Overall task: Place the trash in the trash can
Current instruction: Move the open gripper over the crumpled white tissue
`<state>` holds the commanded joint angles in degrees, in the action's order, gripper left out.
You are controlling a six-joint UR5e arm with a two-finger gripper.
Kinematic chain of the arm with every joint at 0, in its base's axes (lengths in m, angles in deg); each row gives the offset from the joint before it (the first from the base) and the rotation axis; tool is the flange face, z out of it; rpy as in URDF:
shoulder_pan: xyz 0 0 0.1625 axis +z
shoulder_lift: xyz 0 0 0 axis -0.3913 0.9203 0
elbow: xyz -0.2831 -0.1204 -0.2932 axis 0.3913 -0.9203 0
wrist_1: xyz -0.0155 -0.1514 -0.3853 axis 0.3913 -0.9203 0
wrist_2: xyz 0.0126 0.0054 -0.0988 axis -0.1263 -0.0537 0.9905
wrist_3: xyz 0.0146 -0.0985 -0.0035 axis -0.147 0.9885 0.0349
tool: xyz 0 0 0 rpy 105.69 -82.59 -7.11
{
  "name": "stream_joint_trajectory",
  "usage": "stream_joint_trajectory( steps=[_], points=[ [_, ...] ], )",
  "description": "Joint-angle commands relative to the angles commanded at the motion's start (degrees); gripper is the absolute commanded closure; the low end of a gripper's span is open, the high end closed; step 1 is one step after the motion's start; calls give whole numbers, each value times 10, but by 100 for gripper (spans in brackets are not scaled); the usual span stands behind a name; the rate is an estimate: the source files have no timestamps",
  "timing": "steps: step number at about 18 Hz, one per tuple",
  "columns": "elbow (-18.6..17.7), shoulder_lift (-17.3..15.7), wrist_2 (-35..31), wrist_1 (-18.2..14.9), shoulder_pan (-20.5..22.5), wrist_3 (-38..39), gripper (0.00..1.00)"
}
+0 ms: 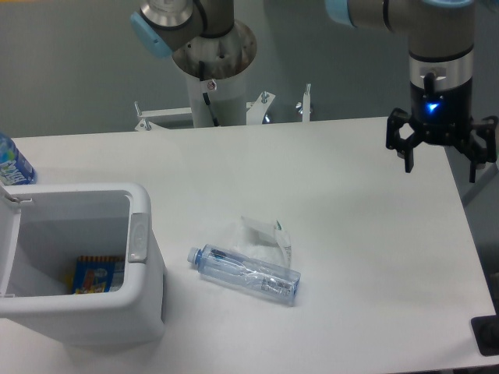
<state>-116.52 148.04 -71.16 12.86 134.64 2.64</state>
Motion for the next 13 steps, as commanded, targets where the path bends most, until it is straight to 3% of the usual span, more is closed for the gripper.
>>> stream_joint_trajectory(
  steps=[7, 11, 13],
  points=[
    [-7, 2, -1, 2, -1, 3, 0],
    [-26, 2, 0, 4, -3, 56, 0],
    [-32, 6, 1, 4, -24, 67, 0]
  ],
)
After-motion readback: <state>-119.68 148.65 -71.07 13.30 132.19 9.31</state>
